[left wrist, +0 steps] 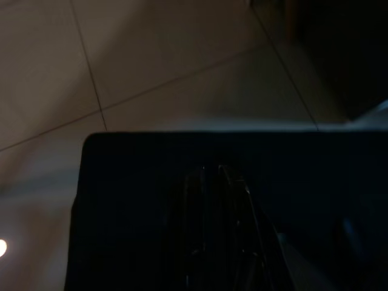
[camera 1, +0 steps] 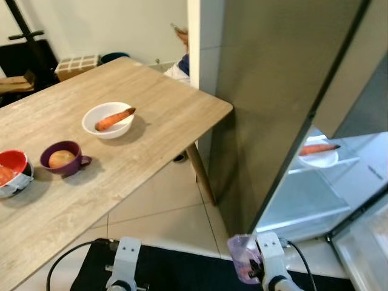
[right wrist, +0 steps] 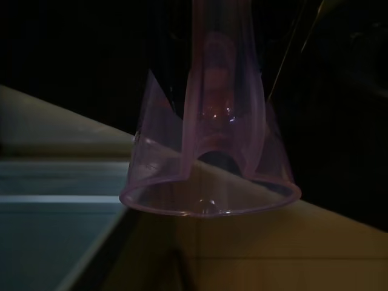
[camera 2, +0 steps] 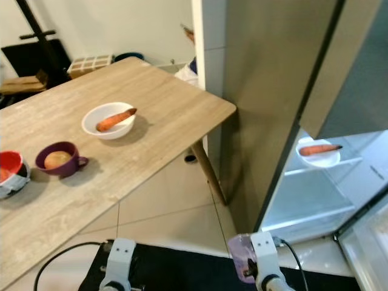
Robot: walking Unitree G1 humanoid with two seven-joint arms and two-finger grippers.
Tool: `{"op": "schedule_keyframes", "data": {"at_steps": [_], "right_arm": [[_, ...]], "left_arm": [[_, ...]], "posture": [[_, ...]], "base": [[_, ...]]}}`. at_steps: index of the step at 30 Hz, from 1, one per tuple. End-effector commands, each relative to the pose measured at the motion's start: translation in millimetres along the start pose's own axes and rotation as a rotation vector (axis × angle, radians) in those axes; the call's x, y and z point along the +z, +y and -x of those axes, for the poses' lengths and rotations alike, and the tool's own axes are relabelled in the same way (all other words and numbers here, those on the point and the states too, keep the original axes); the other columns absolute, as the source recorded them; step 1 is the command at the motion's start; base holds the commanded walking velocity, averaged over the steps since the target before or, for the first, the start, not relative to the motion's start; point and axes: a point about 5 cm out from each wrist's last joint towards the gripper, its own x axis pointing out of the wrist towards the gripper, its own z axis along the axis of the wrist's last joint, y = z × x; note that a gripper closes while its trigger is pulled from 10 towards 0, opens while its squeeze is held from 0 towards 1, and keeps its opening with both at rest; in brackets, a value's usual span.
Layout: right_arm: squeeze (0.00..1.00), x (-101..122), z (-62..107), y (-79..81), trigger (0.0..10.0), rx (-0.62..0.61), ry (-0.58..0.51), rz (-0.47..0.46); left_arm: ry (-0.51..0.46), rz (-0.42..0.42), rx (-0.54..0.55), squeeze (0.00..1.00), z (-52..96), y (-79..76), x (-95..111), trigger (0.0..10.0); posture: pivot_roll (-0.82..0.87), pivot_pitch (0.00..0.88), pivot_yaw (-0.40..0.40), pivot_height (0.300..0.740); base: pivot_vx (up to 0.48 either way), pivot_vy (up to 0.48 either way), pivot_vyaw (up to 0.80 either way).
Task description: Restocking fridge
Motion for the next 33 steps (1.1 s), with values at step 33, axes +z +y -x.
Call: {"op": "schedule_keyframes", "data": {"at_steps": [33], "right_arm": [[0.0, -8, 2.4, 3.2, 10.0, -0.002, 0.023, -0.042]], "left_arm": [[-0.013, 0.106, 0.07, 0.0, -3.4, 7.3, 6, 10.0]], "posture": [[-0.11, 0.101, 0.017, 0.74]], "base": [[0.0, -0.189, 0.13]]}}
